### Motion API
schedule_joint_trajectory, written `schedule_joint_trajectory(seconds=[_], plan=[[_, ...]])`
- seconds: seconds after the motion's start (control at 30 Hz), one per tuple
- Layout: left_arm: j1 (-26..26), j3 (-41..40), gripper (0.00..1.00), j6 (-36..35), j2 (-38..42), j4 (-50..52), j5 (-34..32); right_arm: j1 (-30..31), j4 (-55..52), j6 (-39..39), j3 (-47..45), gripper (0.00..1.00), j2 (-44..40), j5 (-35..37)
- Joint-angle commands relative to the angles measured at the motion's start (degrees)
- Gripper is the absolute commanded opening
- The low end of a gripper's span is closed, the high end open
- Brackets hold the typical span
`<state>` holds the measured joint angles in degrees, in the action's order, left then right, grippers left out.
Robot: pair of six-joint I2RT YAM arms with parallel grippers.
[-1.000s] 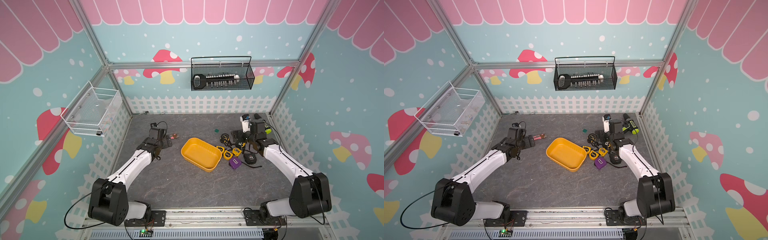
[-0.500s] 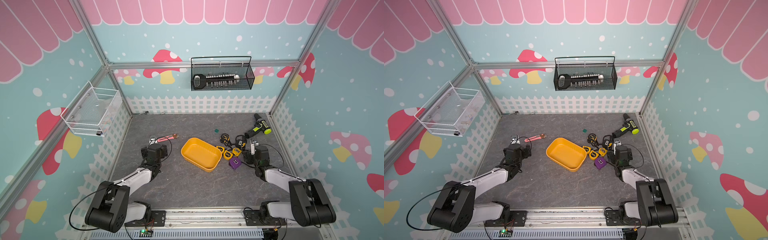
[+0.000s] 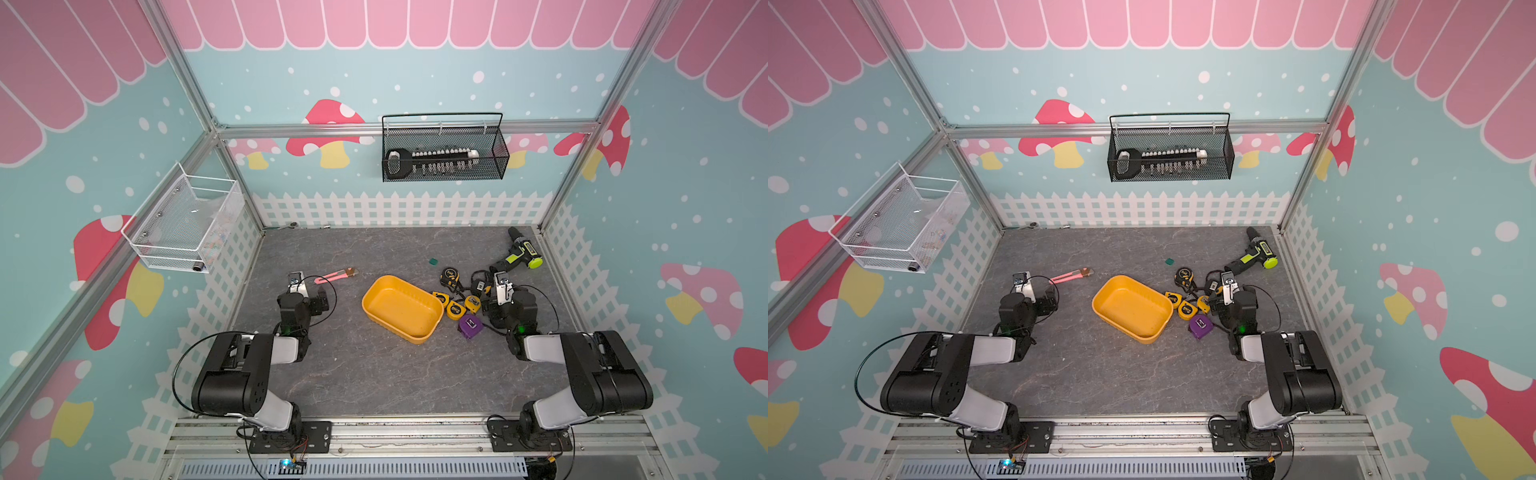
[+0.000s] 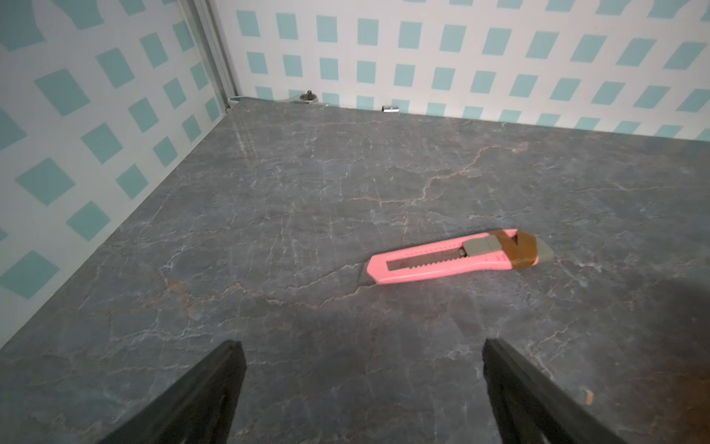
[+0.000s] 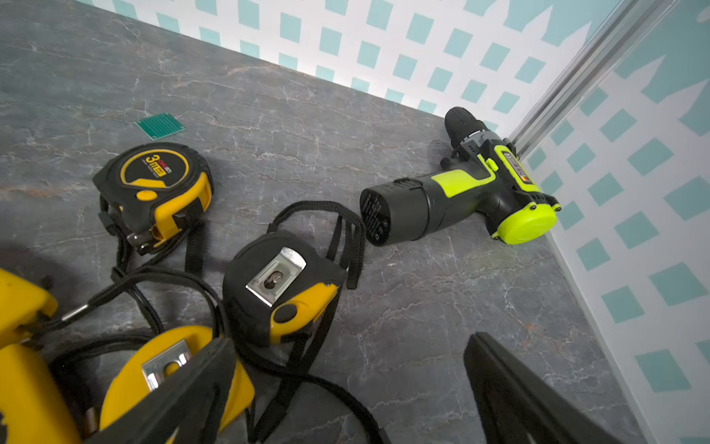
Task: Take the tape measure out of the storage box
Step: Reset both arms
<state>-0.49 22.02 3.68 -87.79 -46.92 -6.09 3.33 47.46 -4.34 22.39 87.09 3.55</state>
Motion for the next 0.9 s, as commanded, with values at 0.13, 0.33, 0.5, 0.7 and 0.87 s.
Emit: schedule_joint_trajectory(seconds=[0.13,0.33,0.5,0.7,0.87], plan=[[0.1,1.1,0.99,-1.0,0.2,-1.4,2.8,-1.1,-0.3,-0.2,0.9,0.99,0.2,-3.0],[0.0,1.2,0.99,-1.1,0.1,-1.5,2.5,-1.1,-0.3,-0.3,0.7,0.99,0.1,-3.0],[0.0,1.4,0.99,-1.2,0.0,-1.1,2.5,-1.1,-0.2,-0.3,0.8,0.99,0.0,-3.0],[-0.7,1.5,0.99,-1.6,-0.2,-1.0,1.5,-1.1,-0.2,-0.3,0.8,0.99,0.1,-3.0],[-0.7,1.1,0.99,-1.6,0.2,-1.6,1.5,-1.1,-0.2,-0.2,0.8,0.99,0.1,-3.0]])
